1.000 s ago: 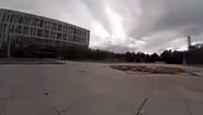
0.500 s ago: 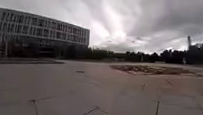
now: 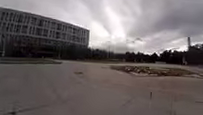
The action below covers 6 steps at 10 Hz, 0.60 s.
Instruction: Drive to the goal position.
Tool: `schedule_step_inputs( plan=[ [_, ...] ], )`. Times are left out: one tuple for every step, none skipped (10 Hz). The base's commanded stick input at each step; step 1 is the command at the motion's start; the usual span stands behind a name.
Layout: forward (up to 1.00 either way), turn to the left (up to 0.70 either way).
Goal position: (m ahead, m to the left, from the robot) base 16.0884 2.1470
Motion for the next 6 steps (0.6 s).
schedule_step_inputs(
  plan=[
    [0.70, 0.00],
    [0.70, 0.00],
    [0.70, 0.00],
    [0.70, 0.00],
    [0.70, 0.00],
    [0.70, 0.00]
  ],
)
